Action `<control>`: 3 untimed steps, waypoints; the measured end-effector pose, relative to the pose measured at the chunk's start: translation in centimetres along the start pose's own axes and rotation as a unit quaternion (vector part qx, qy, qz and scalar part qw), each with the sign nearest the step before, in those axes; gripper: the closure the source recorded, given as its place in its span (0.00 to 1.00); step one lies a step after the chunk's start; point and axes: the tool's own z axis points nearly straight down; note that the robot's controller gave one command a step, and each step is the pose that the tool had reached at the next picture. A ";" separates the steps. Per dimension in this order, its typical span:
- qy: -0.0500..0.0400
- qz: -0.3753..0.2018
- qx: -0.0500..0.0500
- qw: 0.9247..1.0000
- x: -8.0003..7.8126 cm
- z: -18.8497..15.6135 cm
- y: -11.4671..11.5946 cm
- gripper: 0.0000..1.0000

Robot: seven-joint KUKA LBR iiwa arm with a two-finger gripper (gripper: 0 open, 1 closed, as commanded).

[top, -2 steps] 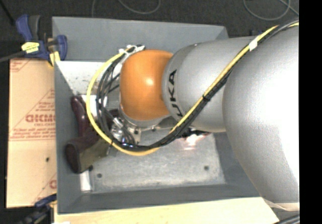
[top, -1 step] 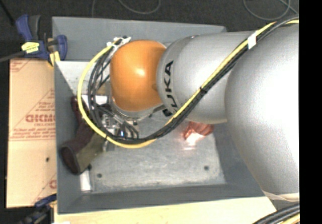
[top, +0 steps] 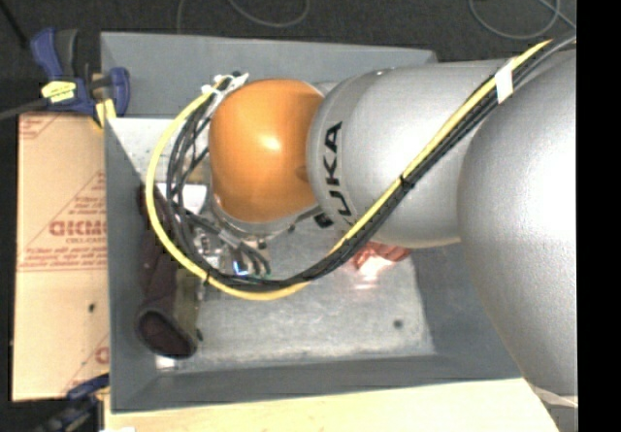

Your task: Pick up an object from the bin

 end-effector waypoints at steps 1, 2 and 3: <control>-0.003 0.122 -0.002 0.993 -1.0 0.2 0.4 1.00; -0.003 0.063 -0.001 0.998 -2.7 1.7 0.6 1.00; -0.003 -0.050 0.000 0.999 0.3 2.1 1.0 1.00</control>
Offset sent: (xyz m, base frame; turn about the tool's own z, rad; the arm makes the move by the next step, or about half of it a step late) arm 0.0481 0.0131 -0.0363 -0.1339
